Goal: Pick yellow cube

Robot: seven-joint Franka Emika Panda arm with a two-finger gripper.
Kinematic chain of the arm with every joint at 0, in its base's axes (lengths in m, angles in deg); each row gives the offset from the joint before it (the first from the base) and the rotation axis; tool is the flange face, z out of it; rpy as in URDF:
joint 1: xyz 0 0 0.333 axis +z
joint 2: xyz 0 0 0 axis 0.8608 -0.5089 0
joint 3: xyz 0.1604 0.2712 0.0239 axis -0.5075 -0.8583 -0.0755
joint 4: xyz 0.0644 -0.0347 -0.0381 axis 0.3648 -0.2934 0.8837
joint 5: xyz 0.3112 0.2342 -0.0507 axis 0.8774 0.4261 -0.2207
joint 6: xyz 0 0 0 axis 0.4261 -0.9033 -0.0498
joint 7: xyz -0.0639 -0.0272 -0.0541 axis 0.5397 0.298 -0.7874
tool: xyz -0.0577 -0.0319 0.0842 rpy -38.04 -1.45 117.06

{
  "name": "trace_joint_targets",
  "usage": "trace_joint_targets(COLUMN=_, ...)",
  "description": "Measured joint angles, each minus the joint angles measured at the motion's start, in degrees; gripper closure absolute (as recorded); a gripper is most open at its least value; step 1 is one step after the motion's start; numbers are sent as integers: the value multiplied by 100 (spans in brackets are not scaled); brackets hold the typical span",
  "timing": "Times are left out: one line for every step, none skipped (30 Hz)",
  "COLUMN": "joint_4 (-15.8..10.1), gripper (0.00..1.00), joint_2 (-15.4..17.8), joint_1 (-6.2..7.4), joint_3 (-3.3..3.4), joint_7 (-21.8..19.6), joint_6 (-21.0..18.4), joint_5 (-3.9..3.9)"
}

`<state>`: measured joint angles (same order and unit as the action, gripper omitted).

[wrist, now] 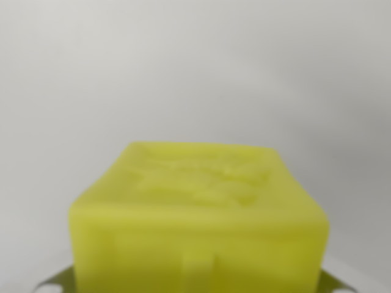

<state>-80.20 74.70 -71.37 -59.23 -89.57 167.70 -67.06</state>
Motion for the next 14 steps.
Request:
trace_joint_targets(joint_4=14, gripper=100, joint_2=20, joint_1=0, joint_3=0, joint_7=-1, joint_6=-33, joint_5=-2)
trace_joint_targets(joint_4=28, gripper=100, joint_2=39, joint_1=0, joint_3=0, joint_7=-2, joint_6=-65, joint_5=-3)
trace_joint_targets(joint_4=42, gripper=100, joint_2=57, joint_1=0, joint_3=0, joint_7=-4, joint_6=-99, joint_5=-5)
trace_joint_targets(joint_4=56, gripper=100, joint_2=75, joint_1=0, joint_3=0, joint_7=-4, joint_6=-132, joint_5=-6)
trace_joint_targets(joint_4=69, gripper=100, joint_2=92, joint_1=0, joint_3=0, joint_7=-6, joint_6=-162, joint_5=-8)
trace_joint_targets(joint_4=83, gripper=100, joint_2=109, joint_1=0, joint_3=0, joint_7=-6, joint_6=-193, joint_5=-9)
trace_joint_targets(joint_4=93, gripper=100, joint_2=122, joint_1=0, joint_3=0, joint_7=-7, joint_6=-217, joint_5=-10)
trace_joint_targets(joint_4=102, gripper=100, joint_2=131, joint_1=0, joint_3=0, joint_7=-8, joint_6=-234, joint_5=-11)
trace_joint_targets(joint_4=107, gripper=100, joint_2=137, joint_1=0, joint_3=0, joint_7=-8, joint_6=-243, joint_5=-12)
trace_joint_targets(joint_4=109, gripper=100, joint_2=140, joint_1=0, joint_3=0, joint_7=-8, joint_6=-248, joint_5=-12)
trace_joint_targets(joint_4=110, gripper=100, joint_2=141, joint_1=0, joint_3=0, joint_7=-8, joint_6=-250, joint_5=-12)
trace_joint_targets(joint_4=110, gripper=100, joint_2=141, joint_1=0, joint_3=0, joint_7=-8, joint_6=-250, joint_5=-12)
trace_joint_targets(joint_4=110, gripper=100, joint_2=141, joint_1=0, joint_3=0, joint_7=-8, joint_6=-250, joint_5=-12)
trace_joint_targets(joint_4=110, gripper=100, joint_2=141, joint_1=0, joint_3=0, joint_7=-8, joint_6=-250, joint_5=-12)
